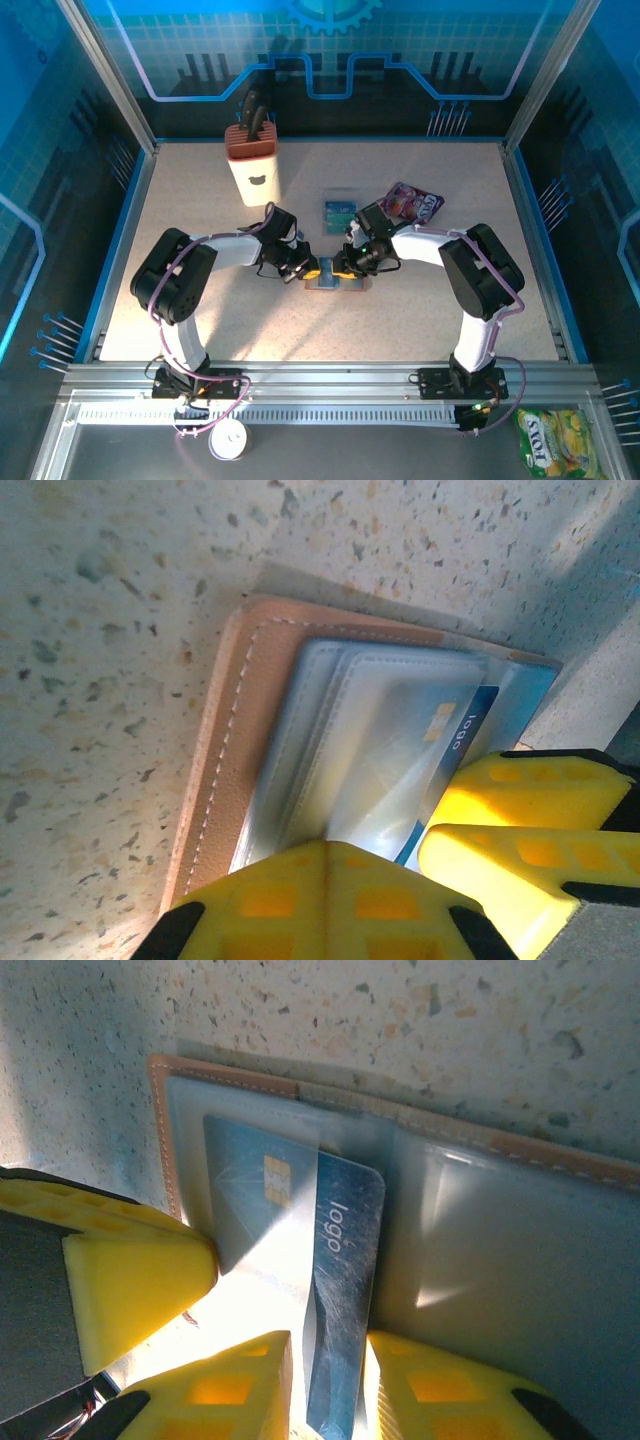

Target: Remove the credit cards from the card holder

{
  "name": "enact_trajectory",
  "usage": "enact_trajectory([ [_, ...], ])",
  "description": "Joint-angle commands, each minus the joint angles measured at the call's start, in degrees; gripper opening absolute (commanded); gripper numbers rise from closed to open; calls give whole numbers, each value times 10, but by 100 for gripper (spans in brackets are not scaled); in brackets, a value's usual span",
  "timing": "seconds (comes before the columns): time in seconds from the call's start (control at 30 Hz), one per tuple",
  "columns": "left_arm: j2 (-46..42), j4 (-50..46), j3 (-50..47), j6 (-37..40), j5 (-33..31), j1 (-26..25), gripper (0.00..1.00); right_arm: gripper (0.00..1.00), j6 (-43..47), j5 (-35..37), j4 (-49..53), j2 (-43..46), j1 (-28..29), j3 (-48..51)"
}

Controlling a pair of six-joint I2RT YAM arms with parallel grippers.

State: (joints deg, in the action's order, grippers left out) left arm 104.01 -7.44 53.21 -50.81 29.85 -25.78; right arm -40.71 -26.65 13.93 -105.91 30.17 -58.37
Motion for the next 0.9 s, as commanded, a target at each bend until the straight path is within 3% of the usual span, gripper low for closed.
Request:
enact_trajectory([
  [0.0, 16, -33, 8, 12, -8, -5, 2, 26, -5, -16, -4, -11, -6, 6],
  [0.87, 17, -42, 12, 17, -12, -5, 2, 14, -14, -20, -29, 28, -17, 30],
])
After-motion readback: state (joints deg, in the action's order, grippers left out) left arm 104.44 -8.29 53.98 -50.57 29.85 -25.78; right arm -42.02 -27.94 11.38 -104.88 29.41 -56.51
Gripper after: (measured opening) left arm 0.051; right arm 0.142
